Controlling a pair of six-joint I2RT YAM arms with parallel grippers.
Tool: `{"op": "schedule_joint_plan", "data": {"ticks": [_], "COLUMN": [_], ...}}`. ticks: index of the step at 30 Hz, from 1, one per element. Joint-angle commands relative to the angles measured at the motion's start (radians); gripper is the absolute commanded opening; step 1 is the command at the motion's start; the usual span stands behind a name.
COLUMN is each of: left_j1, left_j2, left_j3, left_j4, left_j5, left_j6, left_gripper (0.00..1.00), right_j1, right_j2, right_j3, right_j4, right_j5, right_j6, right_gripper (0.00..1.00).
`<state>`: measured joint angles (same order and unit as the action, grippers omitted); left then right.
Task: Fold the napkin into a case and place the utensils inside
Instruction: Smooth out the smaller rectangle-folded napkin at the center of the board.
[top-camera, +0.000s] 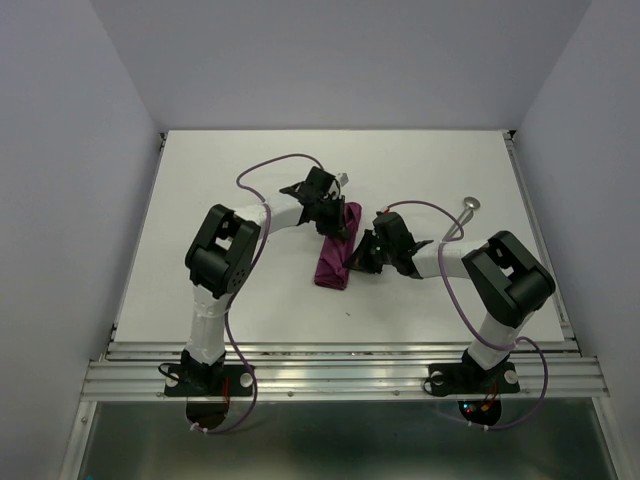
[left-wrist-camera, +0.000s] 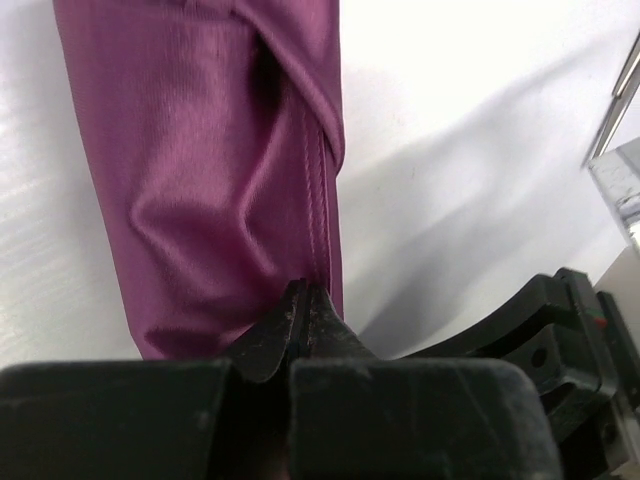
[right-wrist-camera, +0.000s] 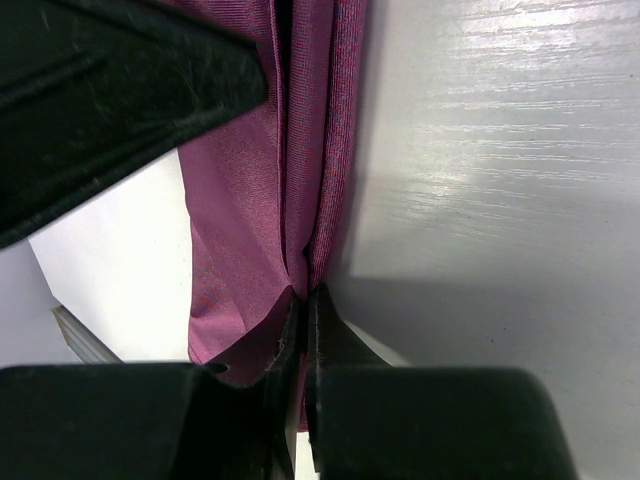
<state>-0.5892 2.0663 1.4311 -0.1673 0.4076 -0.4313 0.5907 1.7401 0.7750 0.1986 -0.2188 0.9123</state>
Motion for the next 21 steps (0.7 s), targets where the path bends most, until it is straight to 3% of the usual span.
{"op": "schedule_joint_plan", "data": {"ticks": [1,12,21], "left_j1": [-0.006,-0.006,-0.037], "left_j2": [0.006,0.012,0.061], "left_j3": [0.061,0.061,0.094], "left_j4": [-0.02,-0.008,0.047], "left_j5": [-0.03,-0.157,-0.061], "left_j6": [-0.001,-0.007,-0.035], "left_gripper": [0.0,0.0,0.0], "right_j1": [0.008,0.008,0.008], "right_j2": [-0.022,-0.022,-0.011], "right_j3": [-0.003,0.006,0.015], "right_j4": [-0.025,-0.03,-0.037], "right_j5": [0.009,0.007,0.004], "right_j6": [-0.024,-0.027,-0.032], "right_gripper": [0.01,0.01,0.01]}}
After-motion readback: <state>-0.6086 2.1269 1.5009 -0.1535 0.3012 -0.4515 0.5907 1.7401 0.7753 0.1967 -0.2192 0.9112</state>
